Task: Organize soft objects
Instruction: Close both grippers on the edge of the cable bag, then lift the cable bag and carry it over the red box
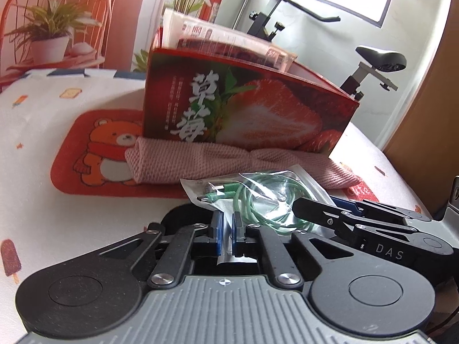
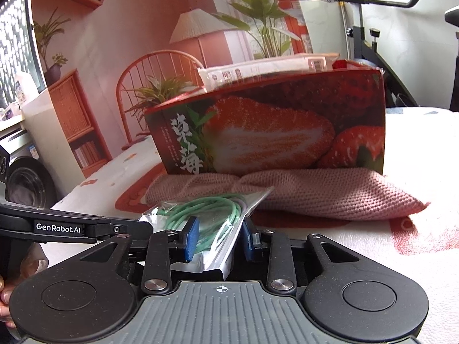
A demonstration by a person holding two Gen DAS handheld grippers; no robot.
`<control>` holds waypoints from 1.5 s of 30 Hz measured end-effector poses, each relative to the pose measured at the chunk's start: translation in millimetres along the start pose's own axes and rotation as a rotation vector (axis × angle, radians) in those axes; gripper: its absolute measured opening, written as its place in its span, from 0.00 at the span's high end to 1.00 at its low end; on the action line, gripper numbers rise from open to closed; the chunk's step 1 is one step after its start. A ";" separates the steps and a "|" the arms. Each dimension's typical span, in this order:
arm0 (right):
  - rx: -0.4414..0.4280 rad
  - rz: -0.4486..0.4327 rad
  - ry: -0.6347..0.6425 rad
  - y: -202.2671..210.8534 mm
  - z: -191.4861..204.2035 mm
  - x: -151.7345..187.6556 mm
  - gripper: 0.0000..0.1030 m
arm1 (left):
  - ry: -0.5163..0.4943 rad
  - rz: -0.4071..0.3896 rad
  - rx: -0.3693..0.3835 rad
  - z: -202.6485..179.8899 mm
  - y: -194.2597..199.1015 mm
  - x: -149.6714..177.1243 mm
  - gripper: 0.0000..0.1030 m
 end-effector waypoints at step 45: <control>0.020 -0.250 0.023 20.6 -18.7 -160.2 0.86 | -0.174 -0.305 0.031 -41.7 24.4 -142.3 0.94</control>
Point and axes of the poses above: each gripper's, at about its wrist camera, not at the fingertips, and y roughly against the way its jaws point, z to its left, x to its underside, the point moved 10 cm from there along -y, roughly the way its jaws point
